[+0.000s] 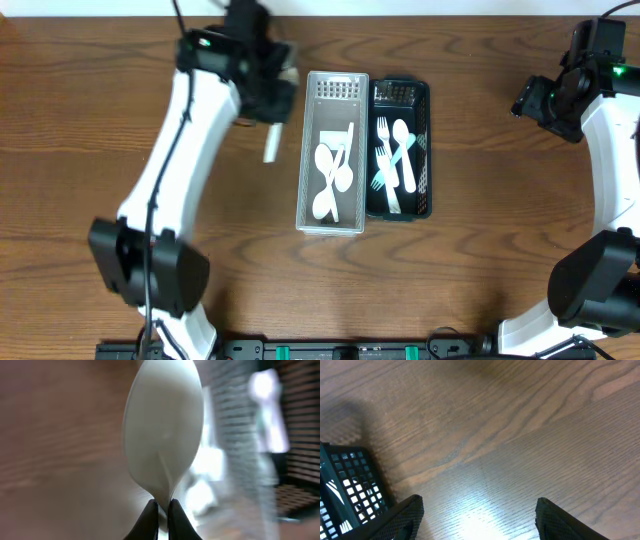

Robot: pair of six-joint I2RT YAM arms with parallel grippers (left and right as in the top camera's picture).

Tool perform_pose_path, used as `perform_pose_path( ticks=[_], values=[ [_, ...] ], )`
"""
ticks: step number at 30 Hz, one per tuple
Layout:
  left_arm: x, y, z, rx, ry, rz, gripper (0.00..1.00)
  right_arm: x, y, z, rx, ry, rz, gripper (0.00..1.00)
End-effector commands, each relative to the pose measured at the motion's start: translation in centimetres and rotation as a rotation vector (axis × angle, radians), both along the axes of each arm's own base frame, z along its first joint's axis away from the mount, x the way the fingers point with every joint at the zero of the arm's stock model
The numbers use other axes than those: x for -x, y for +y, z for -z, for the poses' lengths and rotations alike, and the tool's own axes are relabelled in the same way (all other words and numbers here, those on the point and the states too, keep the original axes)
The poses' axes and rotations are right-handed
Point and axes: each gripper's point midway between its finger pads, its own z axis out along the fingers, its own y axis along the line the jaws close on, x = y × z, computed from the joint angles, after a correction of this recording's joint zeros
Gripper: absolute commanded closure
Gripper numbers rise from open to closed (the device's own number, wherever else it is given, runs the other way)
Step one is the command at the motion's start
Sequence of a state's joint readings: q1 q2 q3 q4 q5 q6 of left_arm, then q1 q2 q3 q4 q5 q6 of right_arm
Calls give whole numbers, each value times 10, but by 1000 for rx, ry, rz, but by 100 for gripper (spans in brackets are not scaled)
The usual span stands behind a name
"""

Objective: Pack container
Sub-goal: 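Place the last spoon into the clear tray and open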

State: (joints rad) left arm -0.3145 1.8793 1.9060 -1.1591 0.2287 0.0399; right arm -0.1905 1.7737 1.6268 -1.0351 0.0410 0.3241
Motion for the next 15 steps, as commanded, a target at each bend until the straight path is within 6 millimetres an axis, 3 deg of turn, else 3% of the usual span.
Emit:
perform_pose_path(
  ticks=[1,8,13,15],
  values=[
    [12,-37,21,54,86,-31,94,2,-4,4,6,14,-4,25],
    [25,-95,60,43,109,84,94,3,-3,4,5,16,-5,25],
    [21,-100,74,37,118,90,56,0,8,5,-33,10,-37,24],
    [17,-95,66,45,106,77,51,-2,13,4,-37,2,-58,24]
  ],
)
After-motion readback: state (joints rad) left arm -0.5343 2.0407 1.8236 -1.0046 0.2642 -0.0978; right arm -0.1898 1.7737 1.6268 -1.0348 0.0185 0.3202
